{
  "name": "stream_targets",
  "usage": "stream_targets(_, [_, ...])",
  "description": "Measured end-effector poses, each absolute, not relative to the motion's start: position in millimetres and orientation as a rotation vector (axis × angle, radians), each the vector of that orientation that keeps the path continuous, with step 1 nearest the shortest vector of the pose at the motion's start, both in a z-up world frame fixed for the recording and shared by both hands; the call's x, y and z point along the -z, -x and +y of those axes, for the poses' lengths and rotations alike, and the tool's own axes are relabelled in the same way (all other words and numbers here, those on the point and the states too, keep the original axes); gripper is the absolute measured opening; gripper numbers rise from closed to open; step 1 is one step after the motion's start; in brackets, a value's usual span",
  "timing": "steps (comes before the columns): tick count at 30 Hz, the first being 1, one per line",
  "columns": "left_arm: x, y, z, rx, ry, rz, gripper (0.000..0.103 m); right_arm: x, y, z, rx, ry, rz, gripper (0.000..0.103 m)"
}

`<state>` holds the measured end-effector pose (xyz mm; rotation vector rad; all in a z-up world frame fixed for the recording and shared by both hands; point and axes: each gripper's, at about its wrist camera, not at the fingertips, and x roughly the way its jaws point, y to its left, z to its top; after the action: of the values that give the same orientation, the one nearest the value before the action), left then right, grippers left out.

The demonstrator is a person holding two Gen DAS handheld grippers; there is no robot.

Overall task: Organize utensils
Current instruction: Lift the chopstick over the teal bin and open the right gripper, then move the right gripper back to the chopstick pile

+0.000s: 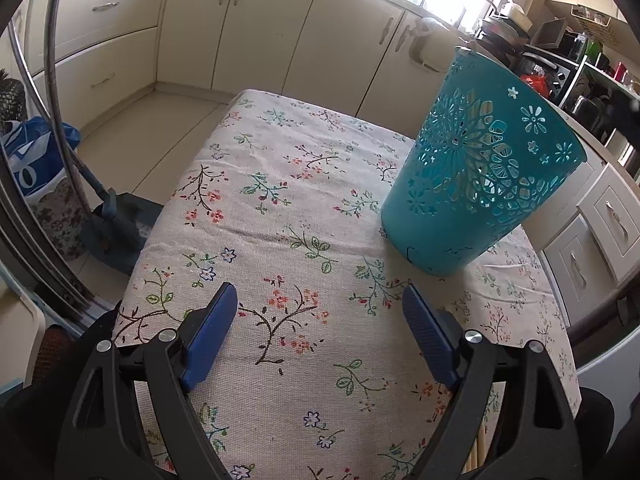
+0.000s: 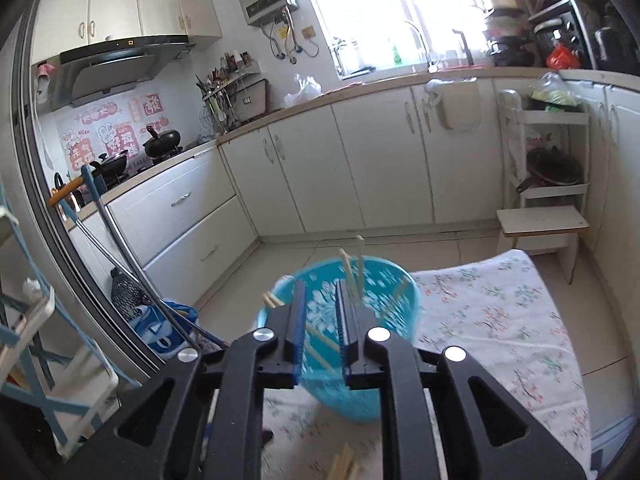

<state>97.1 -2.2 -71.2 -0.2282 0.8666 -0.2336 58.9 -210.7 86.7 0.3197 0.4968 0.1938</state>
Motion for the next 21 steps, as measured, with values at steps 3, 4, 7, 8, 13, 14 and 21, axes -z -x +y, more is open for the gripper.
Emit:
stream_targets(3, [70.4, -96.8, -2.4, 0.230, 0.226, 0.863, 0.081, -69.7, -26.5, -210.8, -0.159, -0.284, 0.516, 0.016])
stream_targets(4, [70.3, -96.7, -2.4, 0.229, 0.226, 0.863, 0.081, -59.9, -16.8, -208.8, -0.153, -0.271, 0.541, 0.016])
stream_targets(7, [69.7, -95.9, -2.8, 0.225, 0.221, 0.860, 0.081, -30.2, 1.1, -202.0, -0.142, -0.232, 0.616, 0.016])
stream_targets(8, [69.6, -95.9, -2.4, 0.224, 0.221, 0.860, 0.081, -19.7, 5.2, -200.1, -0.143, -0.234, 0.647, 0.016])
stream_targets(13, [69.2, -95.8, -1.4, 0.219, 0.221, 0.857, 0.081, 20.5, 15.7, -189.5, -0.161, -0.252, 0.774, 0.016])
stream_targets(14, [69.7, -95.8, -1.3, 0.219, 0.220, 0.858, 0.081, 26.8, 16.3, -186.6, -0.165, -0.250, 0.794, 0.016])
stream_targets(21, [70.1, -95.9, -2.3, 0.220, 0.217, 0.859, 0.081, 48.4, 16.5, -171.9, -0.175, -0.213, 0.858, 0.016])
